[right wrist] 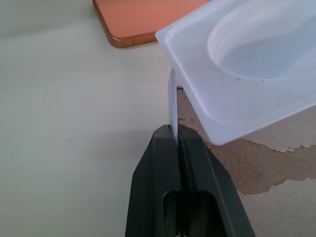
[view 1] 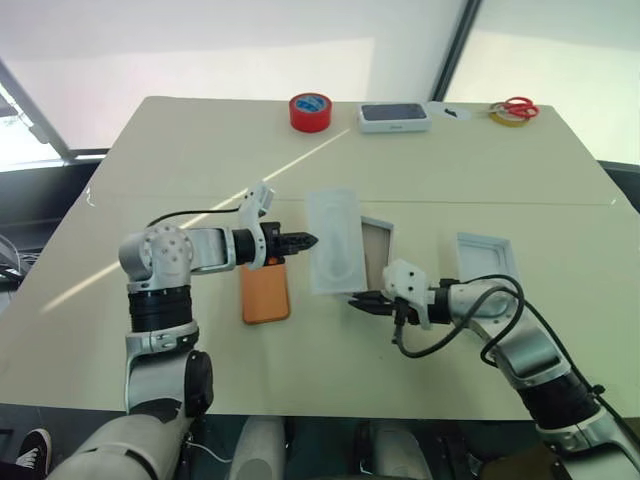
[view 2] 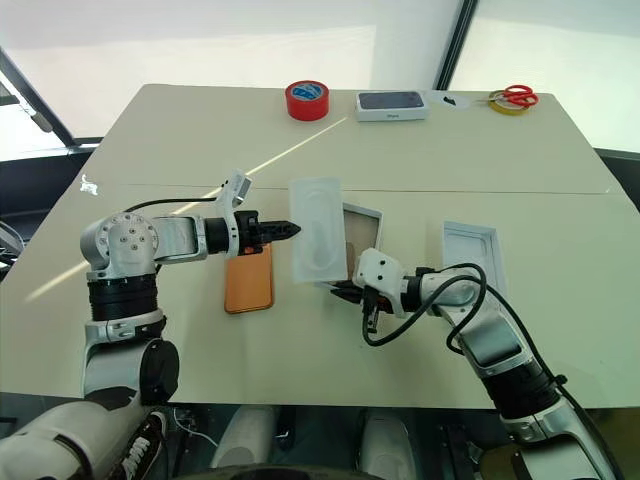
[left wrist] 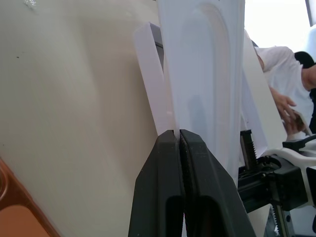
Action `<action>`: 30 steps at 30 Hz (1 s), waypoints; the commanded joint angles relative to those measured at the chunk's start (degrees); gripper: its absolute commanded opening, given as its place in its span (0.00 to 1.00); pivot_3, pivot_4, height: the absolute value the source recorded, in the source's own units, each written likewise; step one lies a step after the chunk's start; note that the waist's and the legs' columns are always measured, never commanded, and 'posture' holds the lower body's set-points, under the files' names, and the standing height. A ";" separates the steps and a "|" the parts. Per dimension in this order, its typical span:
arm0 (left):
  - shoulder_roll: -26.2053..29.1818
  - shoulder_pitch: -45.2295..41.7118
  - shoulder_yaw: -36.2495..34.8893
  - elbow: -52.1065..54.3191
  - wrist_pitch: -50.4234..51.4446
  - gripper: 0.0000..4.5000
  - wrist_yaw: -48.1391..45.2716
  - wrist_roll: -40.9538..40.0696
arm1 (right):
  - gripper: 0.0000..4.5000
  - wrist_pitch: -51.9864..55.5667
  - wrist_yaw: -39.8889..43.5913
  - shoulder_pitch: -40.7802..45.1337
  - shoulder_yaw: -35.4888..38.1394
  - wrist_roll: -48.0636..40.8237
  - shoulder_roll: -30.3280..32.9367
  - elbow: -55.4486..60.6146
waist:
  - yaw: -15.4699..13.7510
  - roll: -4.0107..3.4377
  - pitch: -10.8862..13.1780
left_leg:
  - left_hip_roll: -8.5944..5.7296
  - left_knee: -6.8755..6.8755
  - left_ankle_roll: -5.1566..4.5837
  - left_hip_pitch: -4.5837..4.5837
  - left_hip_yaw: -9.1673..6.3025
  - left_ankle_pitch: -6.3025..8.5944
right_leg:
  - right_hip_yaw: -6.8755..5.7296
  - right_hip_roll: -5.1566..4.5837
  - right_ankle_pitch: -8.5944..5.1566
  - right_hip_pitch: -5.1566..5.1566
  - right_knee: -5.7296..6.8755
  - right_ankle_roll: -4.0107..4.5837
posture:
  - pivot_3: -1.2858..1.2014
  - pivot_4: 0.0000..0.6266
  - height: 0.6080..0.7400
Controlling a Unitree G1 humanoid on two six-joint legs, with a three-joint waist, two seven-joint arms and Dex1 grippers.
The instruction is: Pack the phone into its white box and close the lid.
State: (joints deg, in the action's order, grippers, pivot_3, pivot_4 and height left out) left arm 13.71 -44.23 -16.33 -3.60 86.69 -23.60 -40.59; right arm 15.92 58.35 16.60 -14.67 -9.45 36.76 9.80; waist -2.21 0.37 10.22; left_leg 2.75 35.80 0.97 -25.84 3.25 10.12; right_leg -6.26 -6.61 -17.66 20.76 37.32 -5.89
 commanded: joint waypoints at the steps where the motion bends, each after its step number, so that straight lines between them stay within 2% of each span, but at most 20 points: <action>1: 0.67 -0.42 1.21 -0.85 -0.92 0.00 -1.75 -0.76 | 0.21 -1.74 3.70 -1.46 0.75 -2.64 1.49 3.93 | 0.07 0.00 0.00 | 0.00 0.00 0.00 0.01 0.00 0.00 | 0.00 0.00 0.00 -0.01 0.00 0.00 | 0.52 0.24 1.00; 6: 0.15 -0.66 4.09 -3.32 -2.78 0.00 -3.42 -0.37 | 0.76 -2.31 2.82 -2.96 5.63 -3.04 4.39 6.10 | 0.03 0.00 0.01 | 0.02 -0.06 0.02 0.00 -0.01 -0.02 | 0.00 0.01 0.00 0.03 0.01 0.00 | 0.52 0.24 1.00; 12: -1.20 -3.21 7.65 -8.51 -5.91 0.00 -5.91 0.50 | 0.76 -1.31 2.48 -7.27 18.09 -6.96 10.70 3.94 | -0.22 0.04 0.03 | -0.03 -0.02 0.01 -0.03 0.00 -0.01 | 0.00 -0.05 0.00 -0.01 -0.02 0.00 | 0.52 0.24 1.00; 16: -1.49 -4.57 13.10 -12.01 -9.55 0.00 -9.65 2.27 | 0.76 -3.14 2.17 -8.27 22.71 -7.16 12.40 -0.64 | -0.02 0.09 0.06 | -0.02 -0.02 0.01 -0.03 0.01 -0.01 | -0.01 -0.03 0.00 -0.01 -0.04 0.01 | 0.52 0.24 1.00; 25: -1.03 -11.49 21.12 -25.42 -18.19 0.00 -18.86 8.30 | 0.76 -2.91 -0.38 -9.91 23.39 -7.07 11.24 1.51 | -0.01 0.09 0.06 | 0.02 -0.07 0.01 -0.10 0.10 -0.02 | 0.00 -0.03 0.00 0.14 -0.02 0.01 | 0.52 0.24 1.00; 30: -0.17 -13.64 21.64 -29.39 -18.94 0.00 -22.14 9.74 | 0.76 -3.46 -1.30 -11.63 23.89 -7.16 11.25 1.72 | -0.02 0.09 0.06 | 0.01 -0.05 0.00 -0.19 0.08 -0.02 | -0.01 -0.03 0.01 0.22 -0.02 0.00 | 0.52 0.24 1.00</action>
State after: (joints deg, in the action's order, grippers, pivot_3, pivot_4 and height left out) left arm 12.97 -56.26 5.29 -32.85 68.25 -44.47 -31.57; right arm 13.34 57.55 4.89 7.43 -15.99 48.09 9.99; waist -2.23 0.46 10.29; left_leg 2.76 35.76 0.97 -26.05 3.33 10.10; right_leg -6.27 -6.65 -17.66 21.00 37.30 -5.89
